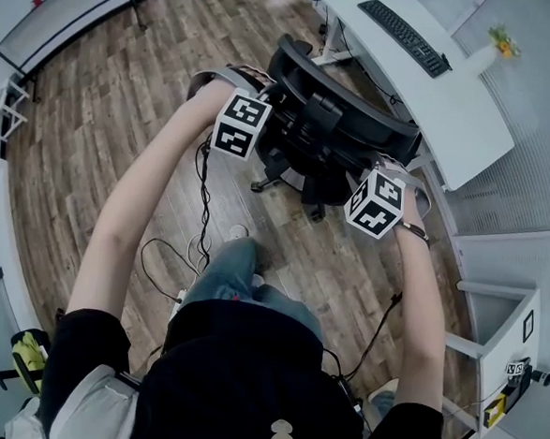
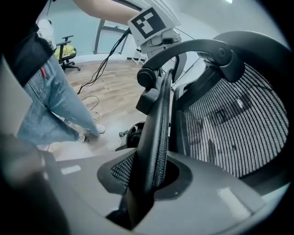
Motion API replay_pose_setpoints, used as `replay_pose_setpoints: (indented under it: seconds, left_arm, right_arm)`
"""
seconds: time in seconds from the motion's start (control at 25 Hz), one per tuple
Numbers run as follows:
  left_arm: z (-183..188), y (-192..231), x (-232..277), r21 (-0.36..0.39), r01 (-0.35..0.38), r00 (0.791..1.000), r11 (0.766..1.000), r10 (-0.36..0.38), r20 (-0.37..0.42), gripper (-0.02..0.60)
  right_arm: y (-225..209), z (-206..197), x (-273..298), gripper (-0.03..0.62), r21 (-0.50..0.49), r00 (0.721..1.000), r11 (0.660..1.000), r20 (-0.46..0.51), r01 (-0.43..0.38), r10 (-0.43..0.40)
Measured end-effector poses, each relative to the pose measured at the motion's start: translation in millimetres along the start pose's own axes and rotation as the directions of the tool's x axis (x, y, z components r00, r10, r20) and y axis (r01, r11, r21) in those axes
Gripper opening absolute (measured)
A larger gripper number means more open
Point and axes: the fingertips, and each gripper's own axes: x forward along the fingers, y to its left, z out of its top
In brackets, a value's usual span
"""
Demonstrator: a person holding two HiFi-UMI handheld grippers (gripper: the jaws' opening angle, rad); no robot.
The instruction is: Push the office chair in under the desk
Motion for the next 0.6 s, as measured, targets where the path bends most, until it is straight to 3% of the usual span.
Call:
replay_pose_setpoints:
  seconds: [0.24,0.6]
  left_arm:
    - [-9.1,45.6,29.0,0.015,0.005,1.0,1.0,-0.006,0.022,0.146]
    - [-41.3,107.5,69.4,0.096,0.008,0.997,0.995,-0.015,0.08,0.146]
  right_arm:
    - [-43.9,-12.8,17.4,0.101,0.02,1.0,1.0,-0.022,0.009,-0.009]
    - [-97.7,-6.7,49.9,0.092,0.109,0.997,0.994,-0.07,0.02,-0.013]
